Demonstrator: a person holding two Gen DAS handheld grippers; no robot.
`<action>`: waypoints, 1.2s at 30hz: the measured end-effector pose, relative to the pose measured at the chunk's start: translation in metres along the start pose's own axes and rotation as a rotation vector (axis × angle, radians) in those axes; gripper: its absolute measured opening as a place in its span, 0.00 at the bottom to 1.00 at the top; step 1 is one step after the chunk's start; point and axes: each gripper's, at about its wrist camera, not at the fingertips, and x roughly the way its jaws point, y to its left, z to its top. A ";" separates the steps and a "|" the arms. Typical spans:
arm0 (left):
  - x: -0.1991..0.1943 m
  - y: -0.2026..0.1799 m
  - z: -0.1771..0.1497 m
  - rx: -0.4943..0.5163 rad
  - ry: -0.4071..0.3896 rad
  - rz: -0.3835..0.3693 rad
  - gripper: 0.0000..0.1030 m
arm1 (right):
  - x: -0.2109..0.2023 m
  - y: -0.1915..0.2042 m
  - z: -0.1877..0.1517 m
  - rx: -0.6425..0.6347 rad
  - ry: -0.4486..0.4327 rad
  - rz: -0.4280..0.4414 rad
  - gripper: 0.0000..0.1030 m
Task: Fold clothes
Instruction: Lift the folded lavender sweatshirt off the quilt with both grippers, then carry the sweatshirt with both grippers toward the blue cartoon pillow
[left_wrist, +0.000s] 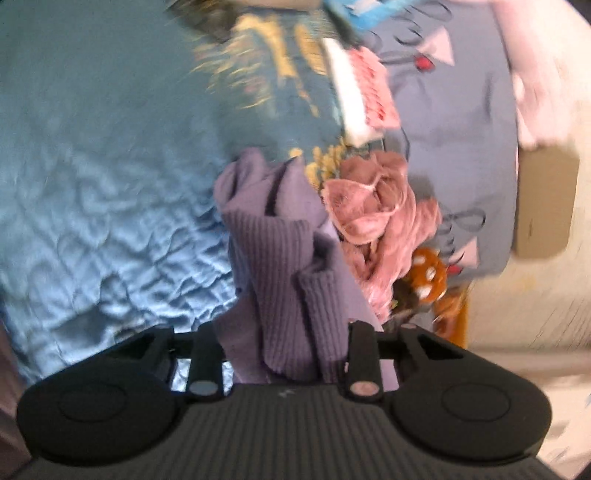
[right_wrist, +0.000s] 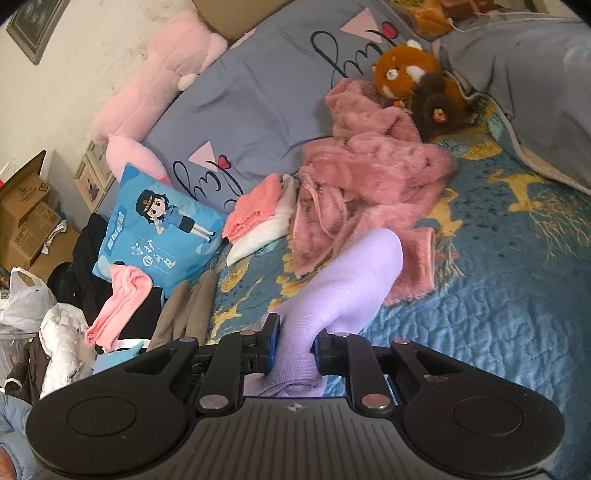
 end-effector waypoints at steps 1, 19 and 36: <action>-0.002 -0.010 0.002 0.051 -0.005 0.024 0.33 | -0.001 0.001 -0.002 -0.025 0.001 -0.015 0.16; -0.051 -0.139 -0.044 0.922 -0.210 0.345 0.33 | 0.001 0.065 -0.004 -0.507 -0.097 -0.093 0.16; 0.036 -0.259 0.172 1.157 -0.332 0.206 0.33 | 0.190 0.195 0.116 -0.780 -0.288 -0.175 0.15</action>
